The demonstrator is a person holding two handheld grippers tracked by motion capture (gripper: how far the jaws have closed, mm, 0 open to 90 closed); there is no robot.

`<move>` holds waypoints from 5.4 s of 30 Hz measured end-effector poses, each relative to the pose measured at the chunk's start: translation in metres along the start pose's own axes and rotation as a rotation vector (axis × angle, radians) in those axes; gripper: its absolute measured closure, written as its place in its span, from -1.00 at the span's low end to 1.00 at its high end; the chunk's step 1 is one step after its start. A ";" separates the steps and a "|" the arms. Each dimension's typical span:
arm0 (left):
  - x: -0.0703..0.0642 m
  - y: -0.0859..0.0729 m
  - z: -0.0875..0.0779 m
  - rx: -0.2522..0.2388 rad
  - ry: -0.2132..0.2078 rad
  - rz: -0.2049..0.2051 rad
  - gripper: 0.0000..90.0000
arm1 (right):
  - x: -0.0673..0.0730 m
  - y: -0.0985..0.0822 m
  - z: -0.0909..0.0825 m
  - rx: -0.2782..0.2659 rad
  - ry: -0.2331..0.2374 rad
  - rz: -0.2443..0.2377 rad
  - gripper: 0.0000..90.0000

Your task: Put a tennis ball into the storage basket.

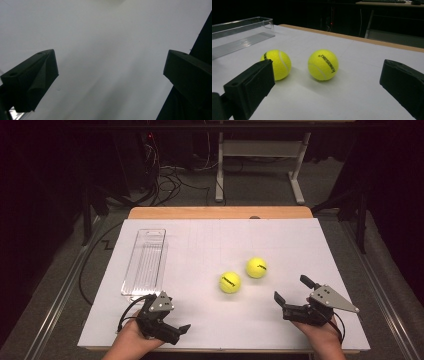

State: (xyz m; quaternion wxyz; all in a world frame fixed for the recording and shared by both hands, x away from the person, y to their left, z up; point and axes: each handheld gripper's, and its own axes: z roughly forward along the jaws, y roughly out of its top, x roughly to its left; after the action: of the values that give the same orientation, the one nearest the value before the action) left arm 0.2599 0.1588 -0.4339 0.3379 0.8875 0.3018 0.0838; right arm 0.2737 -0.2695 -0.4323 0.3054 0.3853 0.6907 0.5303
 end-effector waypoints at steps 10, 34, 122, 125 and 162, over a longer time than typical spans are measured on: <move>0.002 0.000 0.006 0.042 -0.018 -0.026 -0.99 | 0.001 0.000 0.000 0.000 0.002 -0.003 -1.00; 0.002 0.026 0.014 0.216 -0.080 -0.105 -0.98 | 0.001 0.001 -0.001 -0.005 0.010 -0.011 -1.00; 0.014 0.134 0.061 0.378 -0.097 -0.056 -0.98 | 0.001 0.002 -0.002 -0.019 0.021 -0.010 -1.00; 0.013 0.138 0.062 0.380 -0.098 -0.045 -0.98 | 0.000 0.002 -0.002 -0.022 0.020 -0.010 -1.00; 0.016 0.173 0.094 0.341 -0.116 -0.021 -0.98 | -0.001 0.002 -0.001 -0.017 0.022 -0.010 -1.00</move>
State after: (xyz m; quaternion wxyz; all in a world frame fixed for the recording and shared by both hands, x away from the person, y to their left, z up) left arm 0.3890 0.0150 -0.3936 0.2005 0.9321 0.3008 -0.0236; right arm 0.2733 -0.2706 -0.4305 0.3037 0.3735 0.6913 0.5389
